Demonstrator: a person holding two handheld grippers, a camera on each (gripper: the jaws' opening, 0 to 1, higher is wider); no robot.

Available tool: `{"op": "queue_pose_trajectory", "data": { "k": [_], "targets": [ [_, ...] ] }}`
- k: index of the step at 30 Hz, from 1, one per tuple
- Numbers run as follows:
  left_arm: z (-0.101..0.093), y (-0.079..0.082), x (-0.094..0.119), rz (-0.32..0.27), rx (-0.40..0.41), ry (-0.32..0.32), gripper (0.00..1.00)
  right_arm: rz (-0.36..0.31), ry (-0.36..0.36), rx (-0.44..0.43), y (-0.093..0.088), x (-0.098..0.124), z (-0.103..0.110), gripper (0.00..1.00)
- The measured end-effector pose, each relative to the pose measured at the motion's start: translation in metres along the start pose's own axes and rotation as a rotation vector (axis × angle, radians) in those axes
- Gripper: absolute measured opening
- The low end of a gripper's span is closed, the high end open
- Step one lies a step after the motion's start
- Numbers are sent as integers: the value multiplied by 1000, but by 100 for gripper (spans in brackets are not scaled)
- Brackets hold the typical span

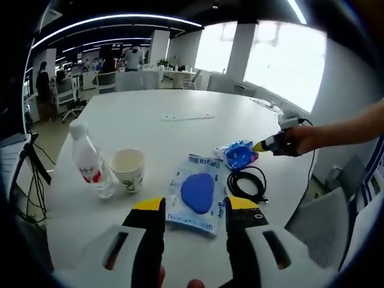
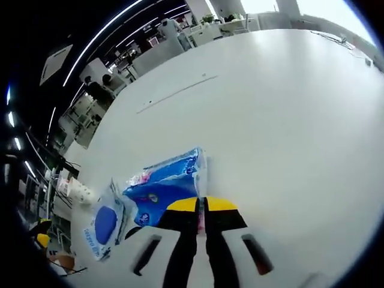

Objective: Arrange the tabletop items into an orderly group along one side of the table until the central work area is clear of visible clutter.

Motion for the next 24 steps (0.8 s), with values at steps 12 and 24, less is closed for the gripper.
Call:
{"op": "queue_pose_trajectory", "data": {
  "k": [12, 24],
  "targets": [
    [-7, -19, -8, 3, 52, 27, 39, 30, 48, 76, 6, 17, -9, 8],
    [-3, -42, -8, 44, 66, 61, 39, 23, 132, 141, -4, 18, -13, 11]
  ]
}}
Point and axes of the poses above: the point that each gripper's makers call its tool centre point, and the gripper's own axes: x roughly backward along the fingers, z roughly to its left, y roughly out of its top, the point moved 8 cm from there along x, roughly backward along the fingers, and after that the axes turned 13 degrees about -z, right-handed, at the moved point
